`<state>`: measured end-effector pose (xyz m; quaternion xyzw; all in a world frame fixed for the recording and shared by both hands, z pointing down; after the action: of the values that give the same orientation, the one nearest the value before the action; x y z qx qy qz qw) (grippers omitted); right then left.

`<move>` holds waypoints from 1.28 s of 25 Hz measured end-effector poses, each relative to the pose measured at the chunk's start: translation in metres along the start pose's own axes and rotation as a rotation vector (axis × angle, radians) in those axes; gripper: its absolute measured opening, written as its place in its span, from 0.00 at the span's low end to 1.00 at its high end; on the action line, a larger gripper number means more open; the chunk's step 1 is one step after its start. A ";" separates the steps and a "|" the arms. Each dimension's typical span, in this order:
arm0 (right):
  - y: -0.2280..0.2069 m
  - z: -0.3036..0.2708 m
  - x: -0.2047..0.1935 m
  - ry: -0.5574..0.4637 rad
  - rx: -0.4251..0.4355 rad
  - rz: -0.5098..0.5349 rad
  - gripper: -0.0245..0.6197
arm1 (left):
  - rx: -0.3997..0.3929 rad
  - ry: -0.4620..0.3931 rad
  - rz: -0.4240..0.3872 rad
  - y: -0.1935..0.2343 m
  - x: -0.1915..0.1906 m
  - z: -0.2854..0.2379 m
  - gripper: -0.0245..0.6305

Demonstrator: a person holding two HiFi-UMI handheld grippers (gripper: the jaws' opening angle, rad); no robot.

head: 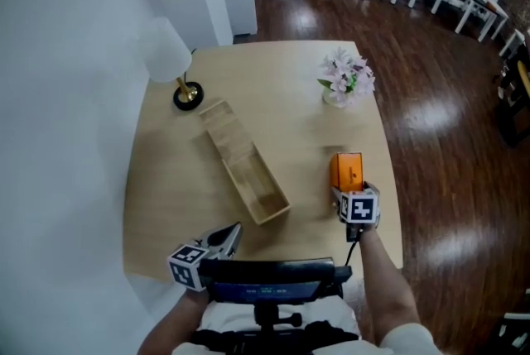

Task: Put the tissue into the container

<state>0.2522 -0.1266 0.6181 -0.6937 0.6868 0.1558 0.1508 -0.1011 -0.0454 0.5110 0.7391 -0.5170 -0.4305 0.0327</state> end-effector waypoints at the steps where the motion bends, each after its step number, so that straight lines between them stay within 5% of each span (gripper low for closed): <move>1: -0.001 -0.002 0.000 0.016 -0.006 0.007 0.73 | -0.003 0.005 -0.001 -0.001 -0.001 -0.001 0.03; 10: 0.000 0.014 0.008 -0.006 0.006 -0.024 0.56 | -0.008 -0.022 -0.002 -0.001 0.000 0.006 0.03; 21: 0.056 0.079 0.060 -0.190 0.102 0.076 0.55 | 0.011 -0.091 0.039 0.015 0.005 0.032 0.03; 32: 0.150 0.101 0.085 -0.225 0.219 0.233 0.55 | 0.028 -0.143 0.052 0.028 0.002 0.051 0.03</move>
<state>0.1020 -0.1626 0.4913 -0.5672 0.7540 0.1733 0.2824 -0.1559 -0.0401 0.4915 0.6933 -0.5431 -0.4737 -0.0036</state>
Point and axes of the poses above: the fingertips, and each gripper's own axes: z backward along the fingers, y to its left, x out of its top, the point moved 4 cm from there along z, backward along the fingers, and after that the axes turned 12 degrees about y, right-handed, at the moved point
